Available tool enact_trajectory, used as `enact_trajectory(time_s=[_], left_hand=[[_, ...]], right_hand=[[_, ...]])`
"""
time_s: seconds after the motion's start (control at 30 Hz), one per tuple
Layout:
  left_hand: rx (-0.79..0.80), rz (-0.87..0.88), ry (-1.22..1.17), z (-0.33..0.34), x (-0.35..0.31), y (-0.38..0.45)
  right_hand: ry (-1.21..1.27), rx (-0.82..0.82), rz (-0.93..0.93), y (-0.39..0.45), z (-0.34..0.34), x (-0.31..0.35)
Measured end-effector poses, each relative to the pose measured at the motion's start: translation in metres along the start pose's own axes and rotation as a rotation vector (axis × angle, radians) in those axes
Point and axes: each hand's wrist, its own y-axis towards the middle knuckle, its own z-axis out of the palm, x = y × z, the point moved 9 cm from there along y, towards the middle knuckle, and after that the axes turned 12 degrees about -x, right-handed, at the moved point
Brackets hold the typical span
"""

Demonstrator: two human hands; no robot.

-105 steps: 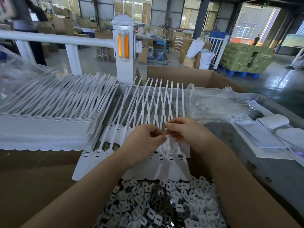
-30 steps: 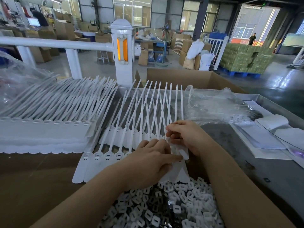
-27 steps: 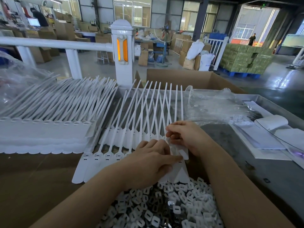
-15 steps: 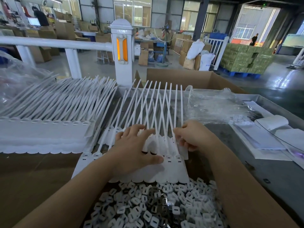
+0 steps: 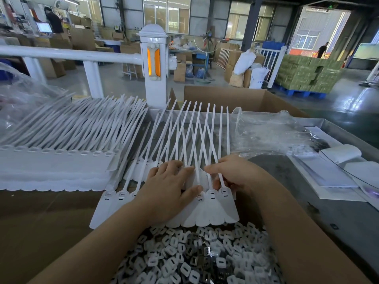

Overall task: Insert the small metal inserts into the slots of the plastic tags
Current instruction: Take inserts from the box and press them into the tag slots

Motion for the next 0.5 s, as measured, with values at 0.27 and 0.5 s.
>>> enact_trajectory(time_s=[0.27,0.5], left_hand=[[-0.142,-0.237,-0.210,-0.026,0.024,0.010],[-0.185,-0.682,-0.448,-0.048,0.076,0.006]], right_hand=[[0.406,0.053,-0.044,-0.005,-0.007,0.019],[0.702,-0.007,-0.139,-0.016,-0.039,0.030]])
